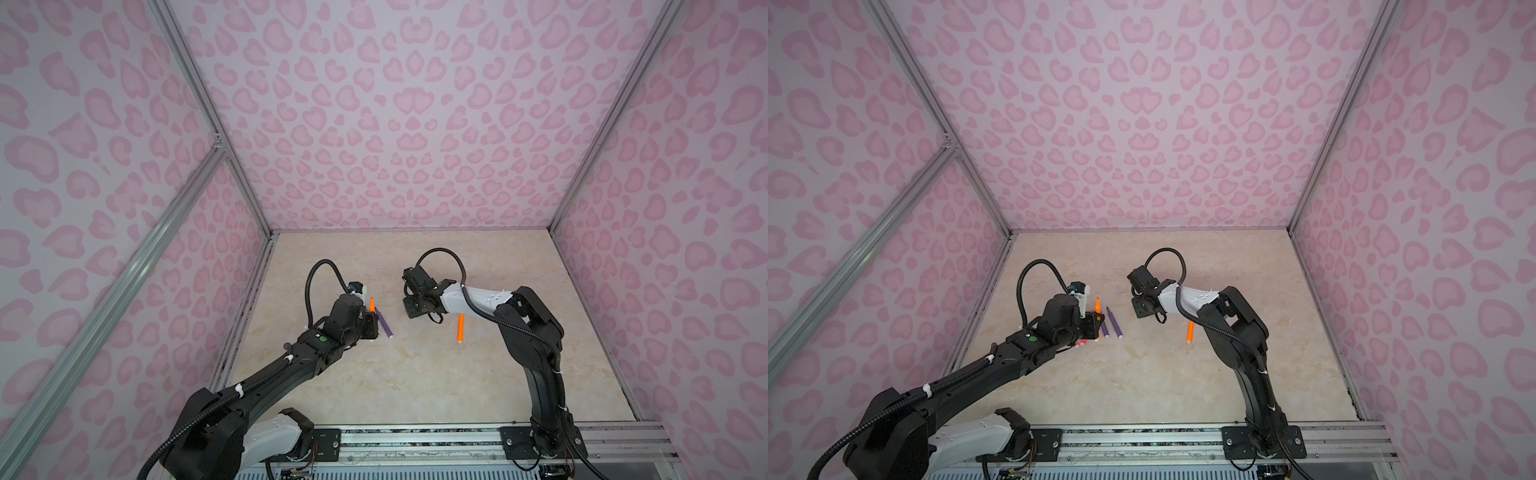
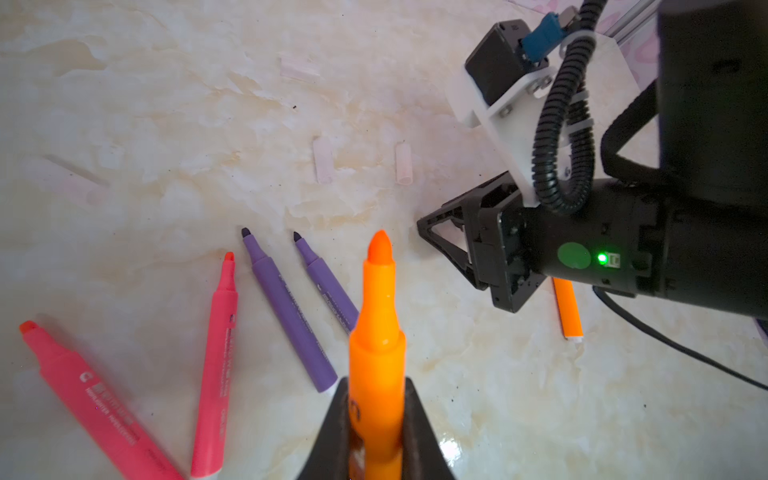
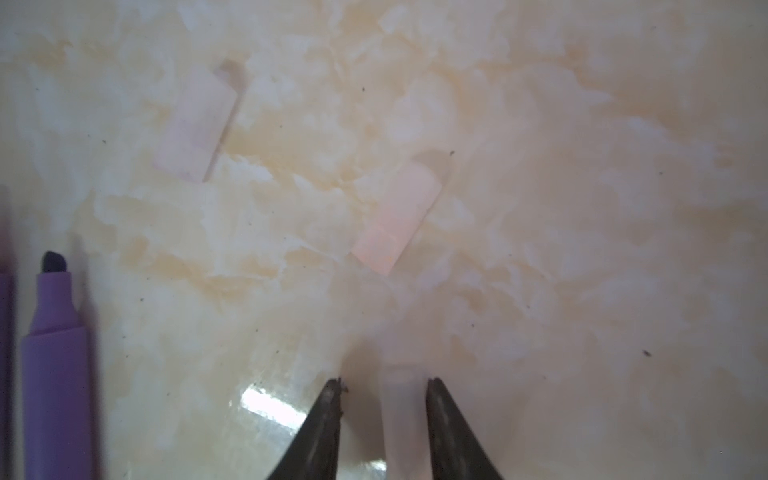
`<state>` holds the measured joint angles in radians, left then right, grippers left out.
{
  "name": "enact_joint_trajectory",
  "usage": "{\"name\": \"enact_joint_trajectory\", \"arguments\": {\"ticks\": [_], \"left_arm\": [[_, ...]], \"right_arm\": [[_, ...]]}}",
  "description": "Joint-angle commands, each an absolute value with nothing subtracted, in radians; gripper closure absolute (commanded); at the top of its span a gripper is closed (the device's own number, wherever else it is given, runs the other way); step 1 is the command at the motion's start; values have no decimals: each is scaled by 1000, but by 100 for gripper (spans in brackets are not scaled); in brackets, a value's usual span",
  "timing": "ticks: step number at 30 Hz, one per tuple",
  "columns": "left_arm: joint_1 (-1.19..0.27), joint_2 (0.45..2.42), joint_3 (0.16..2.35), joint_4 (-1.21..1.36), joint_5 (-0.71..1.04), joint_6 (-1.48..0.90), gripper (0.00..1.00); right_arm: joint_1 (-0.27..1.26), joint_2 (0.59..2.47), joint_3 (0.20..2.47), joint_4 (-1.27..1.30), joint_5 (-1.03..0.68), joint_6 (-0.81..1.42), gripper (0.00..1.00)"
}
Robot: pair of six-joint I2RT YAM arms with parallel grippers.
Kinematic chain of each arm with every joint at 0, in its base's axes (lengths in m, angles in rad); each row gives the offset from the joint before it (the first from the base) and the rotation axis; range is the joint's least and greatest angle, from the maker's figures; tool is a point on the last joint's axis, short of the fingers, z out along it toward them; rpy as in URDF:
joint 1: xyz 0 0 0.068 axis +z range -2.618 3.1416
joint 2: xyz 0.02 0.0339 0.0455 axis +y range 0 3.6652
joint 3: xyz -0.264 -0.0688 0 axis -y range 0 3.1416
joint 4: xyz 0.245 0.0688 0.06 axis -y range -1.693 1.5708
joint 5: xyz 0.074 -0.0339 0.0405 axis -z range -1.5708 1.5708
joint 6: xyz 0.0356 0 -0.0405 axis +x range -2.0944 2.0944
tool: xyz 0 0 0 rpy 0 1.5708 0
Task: Insert the pens into the pen caps
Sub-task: 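Lower the right gripper onto a translucent cap and grasp it while left holds marker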
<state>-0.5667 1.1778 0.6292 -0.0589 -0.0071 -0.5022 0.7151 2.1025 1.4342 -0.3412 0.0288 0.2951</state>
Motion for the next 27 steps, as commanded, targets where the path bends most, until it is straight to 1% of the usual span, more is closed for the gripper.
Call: {"name": "enact_joint_trajectory", "arguments": {"ticks": [1,6,13,14,19,27], "left_arm": [[-565,1174,642,-61,-9,-495,96],[-565,1164,642,-65,-9,-494,96],[-566,1170,641,-63,-4,-494,96],[-565,1170,643,-63,-3,-493,96],[-564,1169,644,-62,-4,-494,96],[-565,1164,643,-64,-1,-495,96]], "right_arm": [[721,2124,1443,-384,64,284,69],[721,2143,1468,-417,94,291,73],[721,2165,1477,-444,99,301,74],[721,2170,1514,-452,102,301,74],[721,2187,1538,-488,98,299,77],[723,2167,1531,-506,83,304,77]]}}
